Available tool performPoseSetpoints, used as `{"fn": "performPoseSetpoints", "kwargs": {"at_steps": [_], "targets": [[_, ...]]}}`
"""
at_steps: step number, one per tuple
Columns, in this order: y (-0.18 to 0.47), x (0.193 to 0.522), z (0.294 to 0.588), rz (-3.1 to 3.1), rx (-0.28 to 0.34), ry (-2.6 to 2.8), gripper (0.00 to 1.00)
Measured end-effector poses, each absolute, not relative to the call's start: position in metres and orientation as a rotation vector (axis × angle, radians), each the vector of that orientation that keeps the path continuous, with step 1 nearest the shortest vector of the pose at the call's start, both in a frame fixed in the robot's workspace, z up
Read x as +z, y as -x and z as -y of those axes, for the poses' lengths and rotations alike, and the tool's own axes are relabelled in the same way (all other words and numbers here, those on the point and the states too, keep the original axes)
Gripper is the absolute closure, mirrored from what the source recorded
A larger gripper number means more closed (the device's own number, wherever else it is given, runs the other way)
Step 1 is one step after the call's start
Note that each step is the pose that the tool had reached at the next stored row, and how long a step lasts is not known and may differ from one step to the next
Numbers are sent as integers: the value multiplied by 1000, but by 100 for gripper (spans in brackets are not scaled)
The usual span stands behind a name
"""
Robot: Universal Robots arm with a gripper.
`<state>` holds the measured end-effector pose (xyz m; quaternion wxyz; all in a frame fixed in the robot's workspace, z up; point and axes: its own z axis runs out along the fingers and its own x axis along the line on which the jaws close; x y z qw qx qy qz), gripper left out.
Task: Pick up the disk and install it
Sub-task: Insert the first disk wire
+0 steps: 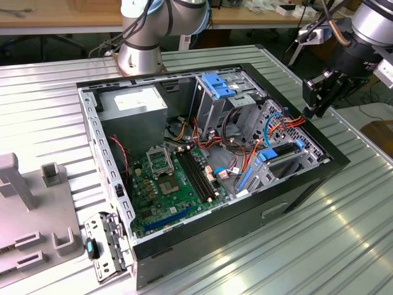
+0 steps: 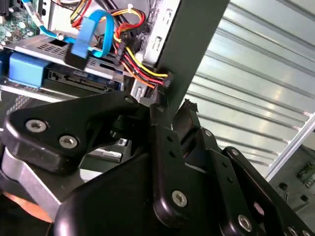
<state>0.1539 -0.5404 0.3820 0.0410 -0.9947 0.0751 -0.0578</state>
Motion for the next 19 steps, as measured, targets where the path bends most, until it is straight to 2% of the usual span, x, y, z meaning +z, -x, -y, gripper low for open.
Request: {"fn": "performPoseSetpoints", "kwargs": {"at_steps": [7, 8, 9, 10, 19], "targets": [[-152, 367, 534, -274, -171, 3040, 68], [-152, 366, 534, -274, -171, 3039, 76], [-152, 366, 534, -274, -171, 3038, 76], [-152, 366, 534, -274, -171, 3037, 83], [-152, 365, 534, -274, -170, 3035, 83]]}}
